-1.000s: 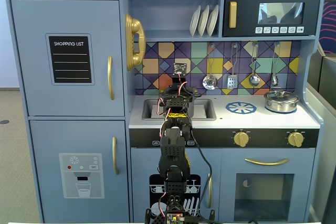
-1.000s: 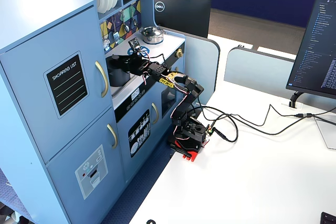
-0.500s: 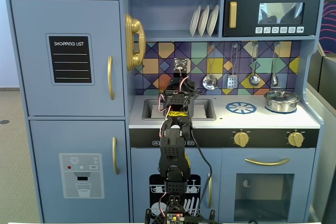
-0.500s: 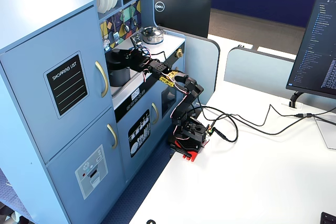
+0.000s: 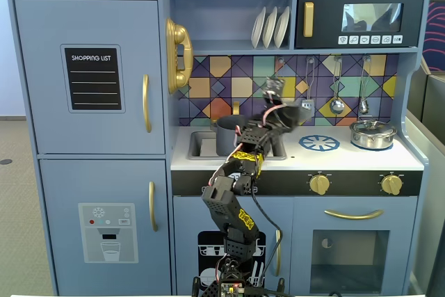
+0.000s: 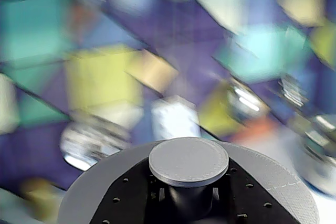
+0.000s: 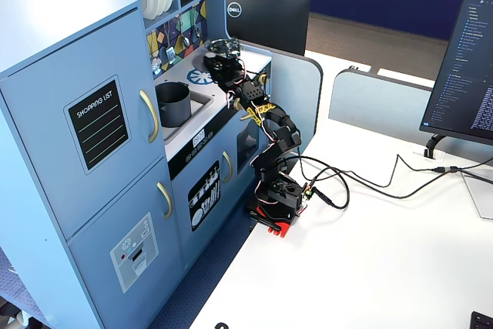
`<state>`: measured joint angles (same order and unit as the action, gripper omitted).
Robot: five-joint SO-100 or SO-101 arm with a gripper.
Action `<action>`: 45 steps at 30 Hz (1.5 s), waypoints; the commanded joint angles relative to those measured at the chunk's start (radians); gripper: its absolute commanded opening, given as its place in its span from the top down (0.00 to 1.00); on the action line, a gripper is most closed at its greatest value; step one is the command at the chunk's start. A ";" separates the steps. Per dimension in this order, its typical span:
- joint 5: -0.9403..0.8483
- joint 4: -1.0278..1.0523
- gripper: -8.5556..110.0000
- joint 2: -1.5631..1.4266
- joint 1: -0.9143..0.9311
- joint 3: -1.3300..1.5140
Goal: Take off the lid from the gray recipient and place it on the counter
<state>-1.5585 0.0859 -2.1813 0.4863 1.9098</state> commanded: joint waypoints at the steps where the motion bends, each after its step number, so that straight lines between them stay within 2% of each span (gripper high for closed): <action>1: 0.011 -0.091 0.93 -0.043 0.049 0.037; 16: -0.017 -0.288 0.93 0.193 0.071 0.114; 45: -0.063 -0.328 0.93 0.256 0.087 0.209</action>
<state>-1.6076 -0.2025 -1.9221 0.5492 2.1460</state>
